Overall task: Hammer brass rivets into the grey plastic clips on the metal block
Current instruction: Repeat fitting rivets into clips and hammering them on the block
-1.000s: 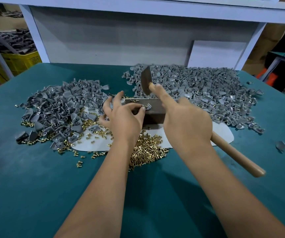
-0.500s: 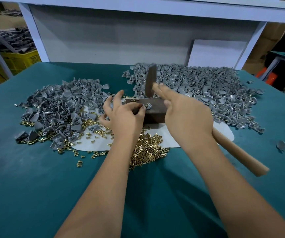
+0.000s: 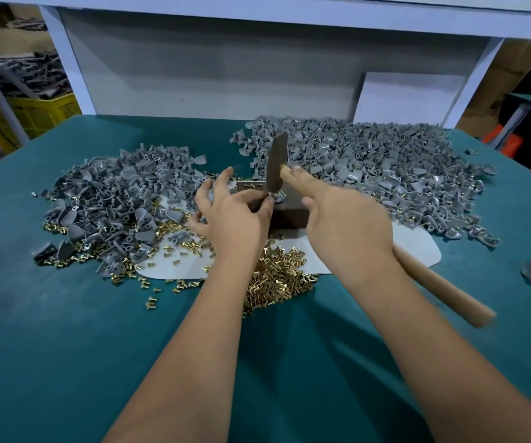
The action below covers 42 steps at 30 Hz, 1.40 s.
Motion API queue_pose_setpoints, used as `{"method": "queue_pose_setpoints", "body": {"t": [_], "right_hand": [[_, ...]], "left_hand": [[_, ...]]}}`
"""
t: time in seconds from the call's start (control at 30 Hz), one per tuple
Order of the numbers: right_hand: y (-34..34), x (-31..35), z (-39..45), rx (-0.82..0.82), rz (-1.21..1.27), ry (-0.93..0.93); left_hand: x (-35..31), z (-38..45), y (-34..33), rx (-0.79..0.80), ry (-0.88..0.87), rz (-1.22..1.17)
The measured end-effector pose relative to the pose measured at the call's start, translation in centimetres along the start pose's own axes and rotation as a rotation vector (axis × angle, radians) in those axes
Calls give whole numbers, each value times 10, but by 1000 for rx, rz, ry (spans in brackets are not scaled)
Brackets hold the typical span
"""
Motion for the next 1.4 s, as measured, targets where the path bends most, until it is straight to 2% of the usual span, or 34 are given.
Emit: {"method": "queue_pose_setpoints", "body": {"t": [0.07,0.2,0.27,0.37,0.5,0.77,0.87,0.97,1.07,1.13,1.4], "right_hand": [[-2,-7,6,28,28,-44],[1,-31,21,-77,152,-200],[-6,-48,27,-70,174,-306],[-26,-71,23,19,140,-438],[-56,-85,5,220,49,-517],[-58,-76,1,169,-9,-423],[-47,-70,3,14,-70,-350],[-43,-47,12,-115,157,-250],[-56,-12,23,-54,403,-165],[-64,2,28,-25,396,-122],[-70,0,37,8,415,-183]], "left_hand": [[1,0,-1,8,-3,-5],[-1,1,-1,52,-8,-65],[-1,2,0,85,6,-100],[-2,2,2,105,14,-156],[-5,0,5,128,10,-213],[-7,0,7,134,-19,-235],[-7,1,6,118,-40,-224],[-5,2,4,84,-74,-144],[-4,3,2,42,-119,-43],[-4,3,2,4,-147,-6],[-3,3,2,-17,-158,51]]}}
Point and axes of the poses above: each hand's wrist, its own z-axis towards the middle knuckle, its own y-axis out of the back of the hand, x = y × z, the point moved 6 cm from there along z, towards the middle knuckle, and after that the axes turned 3 degrees about z, right-handed, at the moved point
